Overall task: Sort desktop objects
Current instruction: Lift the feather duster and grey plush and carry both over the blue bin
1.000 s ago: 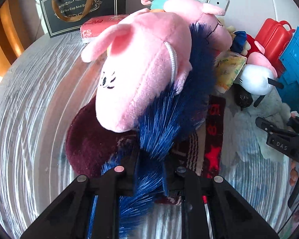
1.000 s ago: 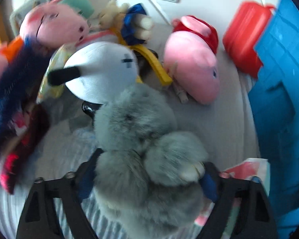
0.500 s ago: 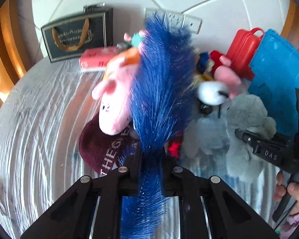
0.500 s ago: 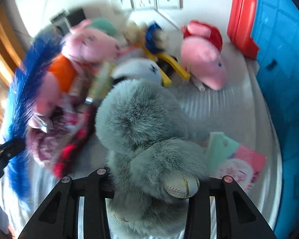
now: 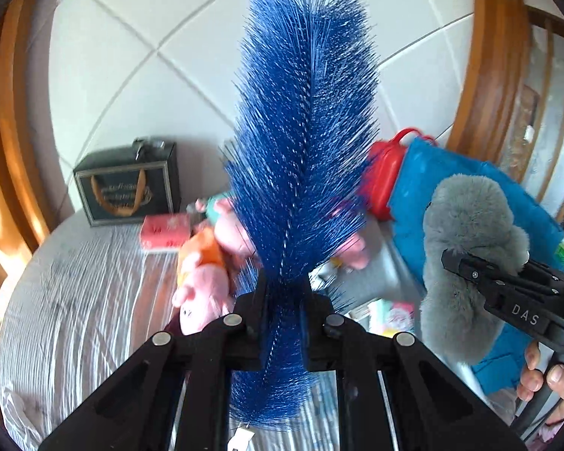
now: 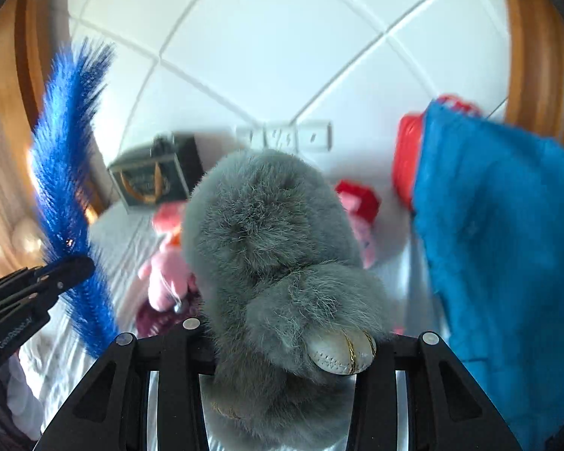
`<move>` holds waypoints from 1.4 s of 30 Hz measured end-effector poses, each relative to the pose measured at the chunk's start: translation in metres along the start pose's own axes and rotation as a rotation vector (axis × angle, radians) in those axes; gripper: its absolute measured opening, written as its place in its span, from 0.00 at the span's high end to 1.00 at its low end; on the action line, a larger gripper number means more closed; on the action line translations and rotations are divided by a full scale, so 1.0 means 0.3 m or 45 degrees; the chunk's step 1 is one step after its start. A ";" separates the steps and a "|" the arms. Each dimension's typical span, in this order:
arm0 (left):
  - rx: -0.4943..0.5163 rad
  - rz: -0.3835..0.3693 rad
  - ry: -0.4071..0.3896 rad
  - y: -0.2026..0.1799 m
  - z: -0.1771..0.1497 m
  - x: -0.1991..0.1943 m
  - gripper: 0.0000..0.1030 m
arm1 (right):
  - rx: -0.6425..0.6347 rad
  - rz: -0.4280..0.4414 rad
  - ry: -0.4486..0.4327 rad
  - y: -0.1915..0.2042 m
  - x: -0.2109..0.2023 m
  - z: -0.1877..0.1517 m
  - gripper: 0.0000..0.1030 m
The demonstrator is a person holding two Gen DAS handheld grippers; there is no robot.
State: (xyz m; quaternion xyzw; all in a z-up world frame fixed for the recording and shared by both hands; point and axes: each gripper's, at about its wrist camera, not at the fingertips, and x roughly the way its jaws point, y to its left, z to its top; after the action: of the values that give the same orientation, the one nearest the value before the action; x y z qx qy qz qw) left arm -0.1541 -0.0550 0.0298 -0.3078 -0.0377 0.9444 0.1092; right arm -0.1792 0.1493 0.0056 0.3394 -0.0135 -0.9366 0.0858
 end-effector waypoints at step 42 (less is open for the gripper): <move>0.235 -0.133 0.265 -1.849 0.214 0.337 0.80 | 0.130 -0.247 0.191 -1.457 -0.581 -0.018 0.61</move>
State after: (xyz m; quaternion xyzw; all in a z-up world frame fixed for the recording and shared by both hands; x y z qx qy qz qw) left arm -0.1699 0.5079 0.1007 -0.3901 0.0449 0.8999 0.1894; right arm -0.1103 0.6096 0.0753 0.4122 -0.0218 -0.9106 -0.0218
